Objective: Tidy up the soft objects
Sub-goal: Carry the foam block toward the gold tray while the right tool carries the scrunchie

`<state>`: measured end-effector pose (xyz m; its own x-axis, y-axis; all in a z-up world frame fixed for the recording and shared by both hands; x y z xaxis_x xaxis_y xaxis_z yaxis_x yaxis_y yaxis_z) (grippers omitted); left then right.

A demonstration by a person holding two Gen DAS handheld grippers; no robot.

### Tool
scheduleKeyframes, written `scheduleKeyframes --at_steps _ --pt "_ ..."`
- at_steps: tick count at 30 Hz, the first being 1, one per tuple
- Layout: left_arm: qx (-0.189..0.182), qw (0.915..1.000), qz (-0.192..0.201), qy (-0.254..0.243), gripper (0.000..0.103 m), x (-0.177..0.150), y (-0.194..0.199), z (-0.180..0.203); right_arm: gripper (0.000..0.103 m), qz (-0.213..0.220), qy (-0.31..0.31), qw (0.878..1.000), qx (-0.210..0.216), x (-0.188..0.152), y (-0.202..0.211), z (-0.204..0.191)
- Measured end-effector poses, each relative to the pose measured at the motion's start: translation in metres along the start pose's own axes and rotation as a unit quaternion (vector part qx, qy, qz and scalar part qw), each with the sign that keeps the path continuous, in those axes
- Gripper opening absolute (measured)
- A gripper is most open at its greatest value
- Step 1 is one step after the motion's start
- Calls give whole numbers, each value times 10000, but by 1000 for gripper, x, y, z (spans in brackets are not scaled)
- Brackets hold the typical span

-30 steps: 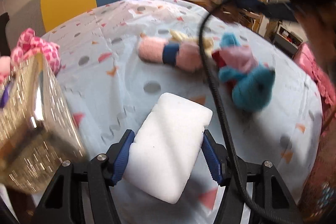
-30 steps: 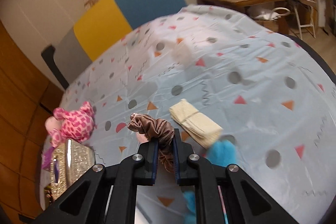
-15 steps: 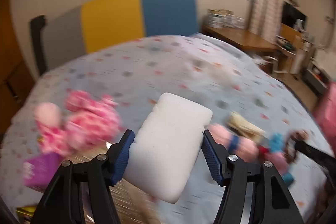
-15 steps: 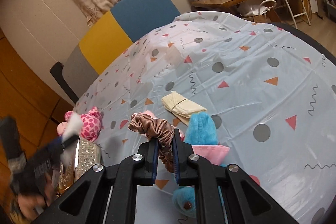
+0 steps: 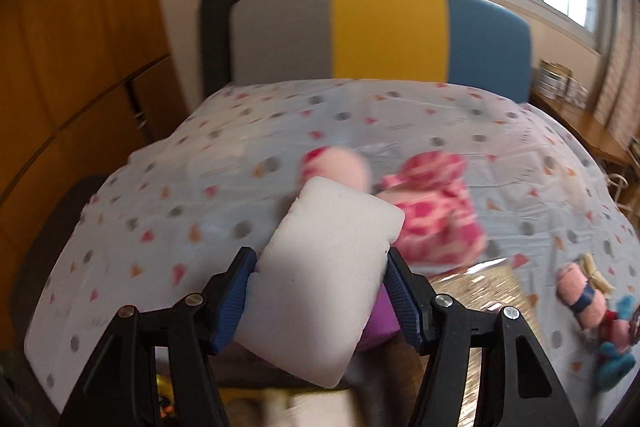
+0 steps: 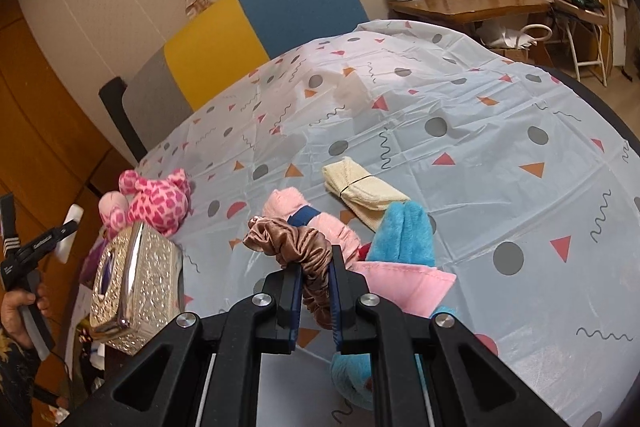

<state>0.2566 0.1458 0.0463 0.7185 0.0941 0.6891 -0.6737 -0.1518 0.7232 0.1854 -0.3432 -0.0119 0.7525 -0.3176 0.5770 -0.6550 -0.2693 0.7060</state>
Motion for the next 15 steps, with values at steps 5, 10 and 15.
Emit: scheduleKeyframes --at_steps 5,10,15 --pt "127 9999 -9 111 65 -34 13 -29 10 -144 205 9996 -121 -5 -7 -7" --pt "81 9999 39 113 65 -78 40 -42 10 -352 436 9980 -302 -10 -17 -14" --pt "98 9999 89 30 65 -118 63 -48 10 -573 630 9953 -470 -16 -29 -21"
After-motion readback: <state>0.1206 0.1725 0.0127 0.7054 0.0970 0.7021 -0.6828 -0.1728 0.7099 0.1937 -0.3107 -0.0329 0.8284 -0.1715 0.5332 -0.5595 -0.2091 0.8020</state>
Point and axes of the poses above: each gripper's, at about its wrist camera, not at the fingertips, and y roughly against the way its jaws point, z to its right, x to its top, the point moved 3 cm from there along -y, roughly the way its jaws point, and after that the axes turned 3 degrees about -z, right-handed, at the moved point
